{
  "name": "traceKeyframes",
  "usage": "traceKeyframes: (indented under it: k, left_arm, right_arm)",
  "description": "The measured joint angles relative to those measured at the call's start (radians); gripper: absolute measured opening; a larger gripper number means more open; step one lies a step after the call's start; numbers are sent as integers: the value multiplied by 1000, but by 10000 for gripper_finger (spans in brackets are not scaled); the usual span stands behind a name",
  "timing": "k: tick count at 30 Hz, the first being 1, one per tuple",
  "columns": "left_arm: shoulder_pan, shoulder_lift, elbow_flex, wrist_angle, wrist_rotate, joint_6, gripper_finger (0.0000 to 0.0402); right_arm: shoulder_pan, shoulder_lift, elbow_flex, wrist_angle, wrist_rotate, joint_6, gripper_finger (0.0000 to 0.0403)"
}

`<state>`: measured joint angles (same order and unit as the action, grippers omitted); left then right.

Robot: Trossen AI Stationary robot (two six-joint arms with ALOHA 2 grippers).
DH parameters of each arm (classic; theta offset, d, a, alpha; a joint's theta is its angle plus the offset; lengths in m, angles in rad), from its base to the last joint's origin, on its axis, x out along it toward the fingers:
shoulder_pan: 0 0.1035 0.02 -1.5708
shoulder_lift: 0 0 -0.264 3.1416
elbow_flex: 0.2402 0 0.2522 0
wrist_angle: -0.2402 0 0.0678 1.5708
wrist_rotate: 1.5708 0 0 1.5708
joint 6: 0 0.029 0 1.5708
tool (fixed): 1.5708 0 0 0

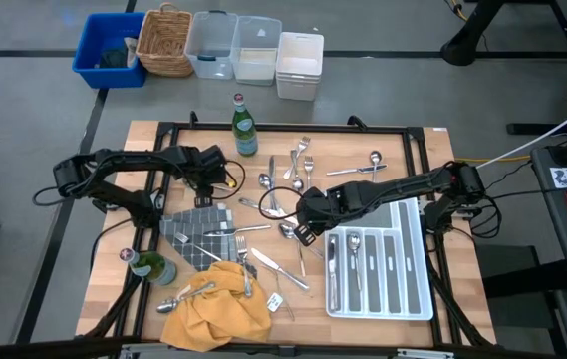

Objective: Sort silverware
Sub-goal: Stack the silver spoon into the white utensil tray with the other silver spoon

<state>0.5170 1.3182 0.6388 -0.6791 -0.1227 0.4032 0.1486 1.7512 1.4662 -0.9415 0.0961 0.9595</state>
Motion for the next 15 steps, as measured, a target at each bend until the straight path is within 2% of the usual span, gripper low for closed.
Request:
traceKeyframes:
  k: [15]
  left_arm:
    - [89,-3,-98,109,10,29,140]
  right_arm:
    - [0,0,0,4,1,0,72]
